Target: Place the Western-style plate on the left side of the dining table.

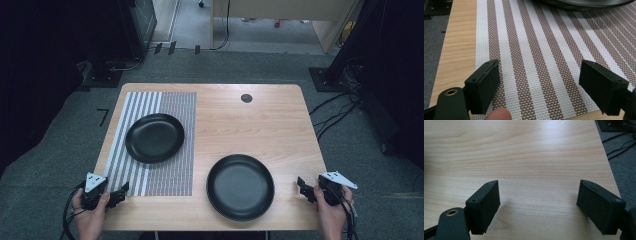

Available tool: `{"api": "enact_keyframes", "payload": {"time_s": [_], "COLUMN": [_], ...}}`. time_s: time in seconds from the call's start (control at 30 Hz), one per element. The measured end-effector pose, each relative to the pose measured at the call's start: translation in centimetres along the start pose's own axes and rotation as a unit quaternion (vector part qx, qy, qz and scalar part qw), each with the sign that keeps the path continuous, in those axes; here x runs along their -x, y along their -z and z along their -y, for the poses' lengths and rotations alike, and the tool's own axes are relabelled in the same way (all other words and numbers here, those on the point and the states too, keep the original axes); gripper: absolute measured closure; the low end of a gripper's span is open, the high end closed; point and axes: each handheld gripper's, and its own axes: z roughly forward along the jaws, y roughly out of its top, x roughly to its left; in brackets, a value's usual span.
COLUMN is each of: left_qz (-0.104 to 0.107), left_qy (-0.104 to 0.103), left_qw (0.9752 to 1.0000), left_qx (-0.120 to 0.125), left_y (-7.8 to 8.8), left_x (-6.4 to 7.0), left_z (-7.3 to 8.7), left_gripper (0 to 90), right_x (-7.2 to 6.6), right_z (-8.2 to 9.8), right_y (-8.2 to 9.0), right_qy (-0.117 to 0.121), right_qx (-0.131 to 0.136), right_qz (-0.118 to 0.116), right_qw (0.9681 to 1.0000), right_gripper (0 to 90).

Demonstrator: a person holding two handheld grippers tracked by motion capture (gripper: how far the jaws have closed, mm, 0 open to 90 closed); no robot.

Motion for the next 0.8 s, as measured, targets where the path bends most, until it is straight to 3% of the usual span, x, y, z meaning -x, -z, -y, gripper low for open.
{"api": "enact_keyframes", "payload": {"time_s": [0.27,0.5,0.8], "left_qz": [-0.002,-0.013,-0.013], "left_qy": [-0.005,-0.020,-0.023], "left_qw": [1.0000,0.9997,0.9996], "left_qx": [-0.002,-0.009,-0.010], "left_y": [-0.06,-0.19,-0.21], "left_x": [0.10,0.44,0.48], "left_z": [-0.02,-0.05,-0.06], "left_gripper": [16.3,15.4,15.2], "right_x": [-0.65,-0.71,-0.73], "right_z": [-0.01,-0.01,-0.01], "right_y": [-0.19,-0.22,-0.23], "right_qy": [0.026,0.027,0.027], "right_qx": [-0.011,-0.012,-0.013], "right_qz": [0.018,0.019,0.018], "right_qw": [0.9995,0.9994,0.9994], "right_gripper": [15.9,15.2,14.3]}}
